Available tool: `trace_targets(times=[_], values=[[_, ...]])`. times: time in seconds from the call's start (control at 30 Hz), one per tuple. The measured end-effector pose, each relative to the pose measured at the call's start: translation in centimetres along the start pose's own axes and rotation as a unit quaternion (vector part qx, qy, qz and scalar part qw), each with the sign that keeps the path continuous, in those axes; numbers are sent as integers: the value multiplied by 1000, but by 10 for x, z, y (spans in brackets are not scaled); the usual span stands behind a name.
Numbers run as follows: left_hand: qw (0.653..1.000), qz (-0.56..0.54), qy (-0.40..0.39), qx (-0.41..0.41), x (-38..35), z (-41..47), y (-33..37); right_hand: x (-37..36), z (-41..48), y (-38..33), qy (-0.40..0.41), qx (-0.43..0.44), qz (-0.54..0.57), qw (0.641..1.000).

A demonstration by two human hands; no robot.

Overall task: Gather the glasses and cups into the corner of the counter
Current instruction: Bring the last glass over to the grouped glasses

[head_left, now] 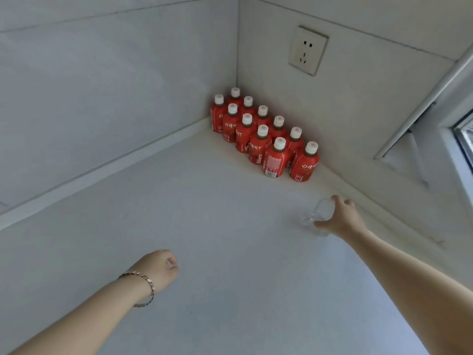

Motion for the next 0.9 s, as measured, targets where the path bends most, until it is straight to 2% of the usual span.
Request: trace_targets(times=[0.17,0.3,0.4,0.6,0.7,0.9], values=[[998,-56,7,40,-7,-32,-37,-22,-39,-64,-21,141,-135,981],[993,-91,30,72,-5,-78,-91,-73,-112,-139,-77,250,-125,957],[985,-124,60,103,-5,-128,-152,-118,-195,-203,-114,346,-142,920],[961,-165,125,181,-19,-264,-310,-210,-399,-306,-156,514,-186,823],[953,-159,134,220,-32,-339,-388,-251,-496,-339,-176,559,-198,786],[934,-166,159,275,-46,-477,-515,-316,-645,-386,-221,596,-215,742]])
Point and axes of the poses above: each hand's wrist, its own z-axis towards the middle knuckle, its own x-axis out of the back of the hand, y = z × x, the point moved 7 cm from there along z, towards the middle knuckle, and after that the axes turned 2 degrees about -x, right-handed, at the moved point
